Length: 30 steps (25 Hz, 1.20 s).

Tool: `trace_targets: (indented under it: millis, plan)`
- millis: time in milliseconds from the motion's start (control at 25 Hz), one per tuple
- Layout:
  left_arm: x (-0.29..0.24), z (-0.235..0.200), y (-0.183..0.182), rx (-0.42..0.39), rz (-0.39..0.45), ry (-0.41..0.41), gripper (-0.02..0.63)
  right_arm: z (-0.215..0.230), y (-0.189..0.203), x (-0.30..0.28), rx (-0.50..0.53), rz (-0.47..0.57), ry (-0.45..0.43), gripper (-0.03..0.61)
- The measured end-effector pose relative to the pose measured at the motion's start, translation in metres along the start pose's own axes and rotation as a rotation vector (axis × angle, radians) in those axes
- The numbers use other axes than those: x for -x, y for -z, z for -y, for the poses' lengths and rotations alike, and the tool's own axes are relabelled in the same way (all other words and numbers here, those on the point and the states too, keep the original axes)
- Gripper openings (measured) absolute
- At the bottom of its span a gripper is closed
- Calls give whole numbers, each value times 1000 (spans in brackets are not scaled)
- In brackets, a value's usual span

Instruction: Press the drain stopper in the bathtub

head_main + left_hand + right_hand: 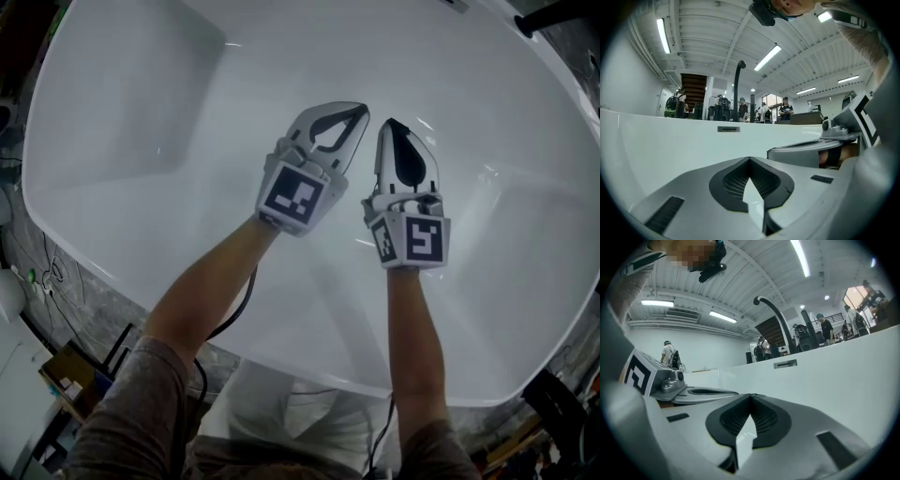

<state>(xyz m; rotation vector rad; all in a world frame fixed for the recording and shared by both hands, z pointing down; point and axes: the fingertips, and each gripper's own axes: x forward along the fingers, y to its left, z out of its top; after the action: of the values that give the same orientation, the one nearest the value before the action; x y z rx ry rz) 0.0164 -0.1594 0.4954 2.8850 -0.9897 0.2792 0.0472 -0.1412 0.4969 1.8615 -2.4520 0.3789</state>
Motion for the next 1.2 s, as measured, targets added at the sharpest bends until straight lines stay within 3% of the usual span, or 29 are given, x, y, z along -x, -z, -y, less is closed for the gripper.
trace_targets:
  millis: [600,920,1200]
  plan:
    - [-28,-2,81,8,-60,-4,11,35,69,-19,-54,0,64,6]
    - [-38,-13,109,38,-79,-17,11,30,87,-34,-56,-9,55,6]
    - [-52,-11,139,55,-149,-12,11,36,103,-25,-84,-29,72,6]
